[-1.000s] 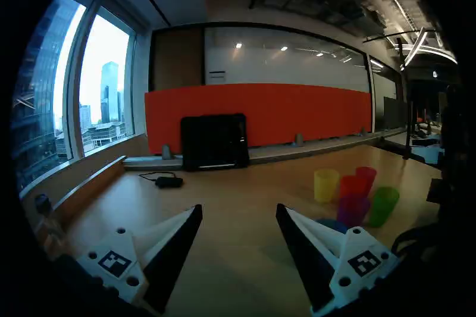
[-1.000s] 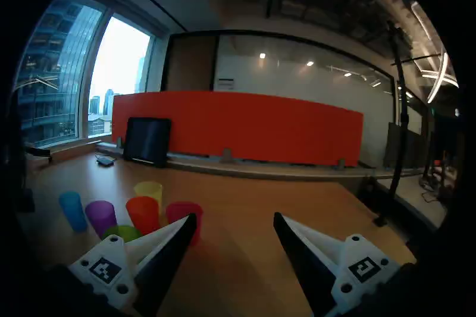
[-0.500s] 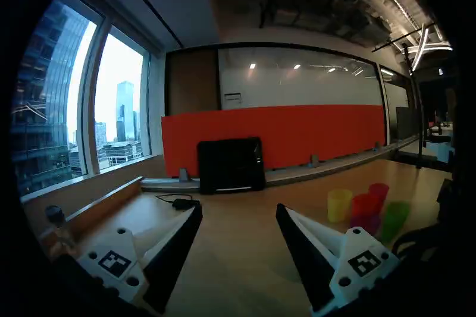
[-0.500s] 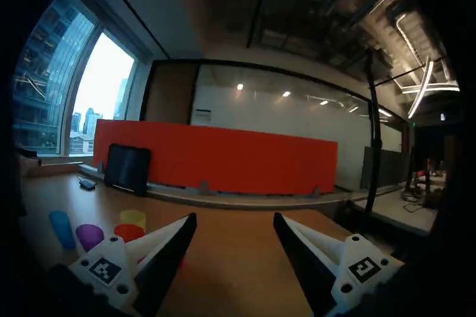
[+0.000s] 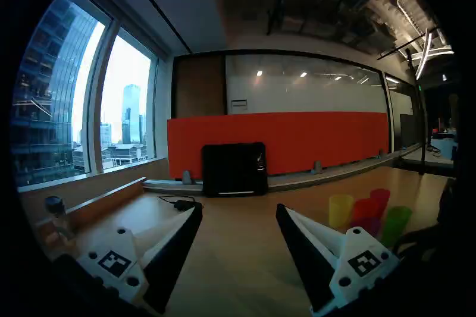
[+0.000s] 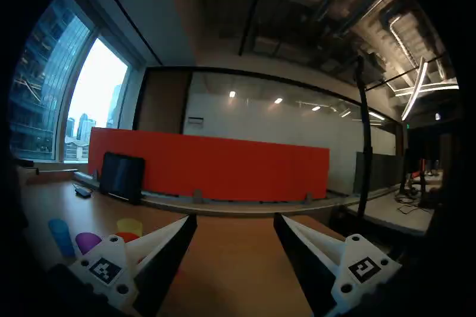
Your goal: Pour water
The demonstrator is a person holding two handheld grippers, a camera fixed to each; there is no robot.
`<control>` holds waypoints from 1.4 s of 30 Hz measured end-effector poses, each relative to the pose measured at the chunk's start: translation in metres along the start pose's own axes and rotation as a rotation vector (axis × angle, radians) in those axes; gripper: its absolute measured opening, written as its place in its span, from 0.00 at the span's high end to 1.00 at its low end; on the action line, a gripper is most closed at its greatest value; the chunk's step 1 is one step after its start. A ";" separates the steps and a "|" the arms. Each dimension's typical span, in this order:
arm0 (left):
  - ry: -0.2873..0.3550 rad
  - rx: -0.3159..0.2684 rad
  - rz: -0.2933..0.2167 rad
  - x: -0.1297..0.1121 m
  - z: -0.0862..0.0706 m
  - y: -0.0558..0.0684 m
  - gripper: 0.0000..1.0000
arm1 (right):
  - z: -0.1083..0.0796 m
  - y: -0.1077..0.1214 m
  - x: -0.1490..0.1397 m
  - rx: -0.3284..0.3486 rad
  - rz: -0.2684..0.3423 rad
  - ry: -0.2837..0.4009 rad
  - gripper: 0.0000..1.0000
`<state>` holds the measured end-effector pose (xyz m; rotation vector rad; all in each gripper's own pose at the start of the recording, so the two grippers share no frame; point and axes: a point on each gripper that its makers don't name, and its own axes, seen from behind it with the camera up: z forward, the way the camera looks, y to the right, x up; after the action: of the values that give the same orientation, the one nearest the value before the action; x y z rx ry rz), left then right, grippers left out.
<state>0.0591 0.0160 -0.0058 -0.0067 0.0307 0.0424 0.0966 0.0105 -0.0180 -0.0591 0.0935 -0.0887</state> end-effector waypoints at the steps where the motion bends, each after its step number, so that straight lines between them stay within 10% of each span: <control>1: 0.002 0.002 -0.002 -0.002 -0.001 0.000 0.08 | 0.000 0.000 0.001 -0.001 0.000 0.001 0.00; 42: -0.028 0.008 -0.041 -0.056 0.003 -0.013 0.08 | -0.009 0.001 0.011 -0.018 0.016 -0.002 0.00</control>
<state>0.0040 0.0008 -0.0012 0.0010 0.0023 0.0015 0.1064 0.0101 -0.0284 -0.0759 0.0928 -0.0722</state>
